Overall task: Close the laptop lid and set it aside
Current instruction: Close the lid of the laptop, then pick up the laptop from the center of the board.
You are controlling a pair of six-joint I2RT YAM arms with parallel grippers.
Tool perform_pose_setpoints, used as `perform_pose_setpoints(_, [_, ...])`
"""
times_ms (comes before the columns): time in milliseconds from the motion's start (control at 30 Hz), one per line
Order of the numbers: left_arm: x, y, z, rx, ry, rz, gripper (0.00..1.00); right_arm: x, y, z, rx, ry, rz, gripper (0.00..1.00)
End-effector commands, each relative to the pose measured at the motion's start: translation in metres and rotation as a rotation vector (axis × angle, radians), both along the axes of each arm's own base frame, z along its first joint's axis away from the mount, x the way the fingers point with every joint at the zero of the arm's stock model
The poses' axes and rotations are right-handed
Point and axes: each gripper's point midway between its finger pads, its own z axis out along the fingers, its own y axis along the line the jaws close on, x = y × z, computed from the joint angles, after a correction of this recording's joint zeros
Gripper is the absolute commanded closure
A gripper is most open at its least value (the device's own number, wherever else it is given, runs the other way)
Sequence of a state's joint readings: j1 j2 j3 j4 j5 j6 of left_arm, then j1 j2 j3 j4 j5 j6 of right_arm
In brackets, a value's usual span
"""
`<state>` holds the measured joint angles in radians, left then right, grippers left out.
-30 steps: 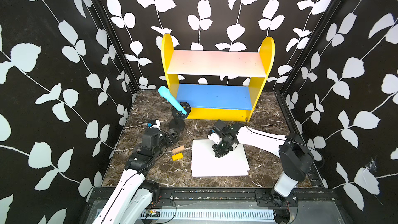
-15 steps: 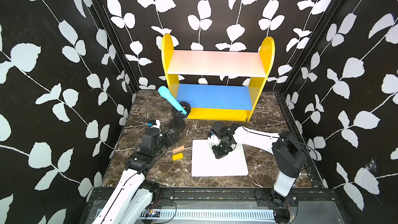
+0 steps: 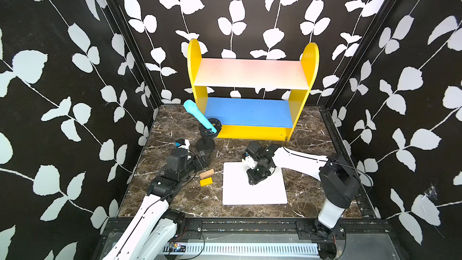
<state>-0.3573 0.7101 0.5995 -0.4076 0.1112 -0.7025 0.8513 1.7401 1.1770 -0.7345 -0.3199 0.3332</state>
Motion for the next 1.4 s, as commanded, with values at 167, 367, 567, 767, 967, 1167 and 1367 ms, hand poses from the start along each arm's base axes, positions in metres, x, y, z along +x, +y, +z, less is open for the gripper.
perform_pose_setpoints(167, [-0.003, -0.025, -0.003, 0.092, 0.018, -0.117, 0.02, 0.002, -0.012, 0.032, 0.078, -0.076, -0.047, 0.49])
perform_pose_setpoints(367, [-0.012, -0.051, -0.021, 0.168, 0.074, -0.227, 0.02, 0.005, -0.031, 0.044, 0.162, -0.089, -0.144, 0.37])
perform_pose_setpoints(567, [-0.024, -0.072, -0.037, 0.208, 0.117, -0.318, 0.02, 0.006, -0.051, 0.049, 0.235, -0.095, -0.251, 0.29])
perform_pose_setpoints(767, [-0.041, -0.088, -0.051, 0.24, 0.162, -0.399, 0.02, 0.0, -0.07, 0.042, 0.288, -0.059, -0.35, 0.25])
perform_pose_setpoints(967, [-0.059, -0.091, -0.076, 0.234, 0.238, -0.447, 0.02, -0.006, -0.088, 0.032, 0.327, -0.045, -0.45, 0.22])
perform_pose_setpoints(1167, [-0.071, -0.093, -0.091, 0.219, 0.286, -0.48, 0.03, -0.014, -0.104, 0.018, 0.334, -0.031, -0.539, 0.21])
perform_pose_setpoints(1367, [-0.083, -0.094, -0.104, 0.202, 0.331, -0.506, 0.04, -0.022, -0.123, 0.006, 0.298, -0.027, -0.607, 0.2])
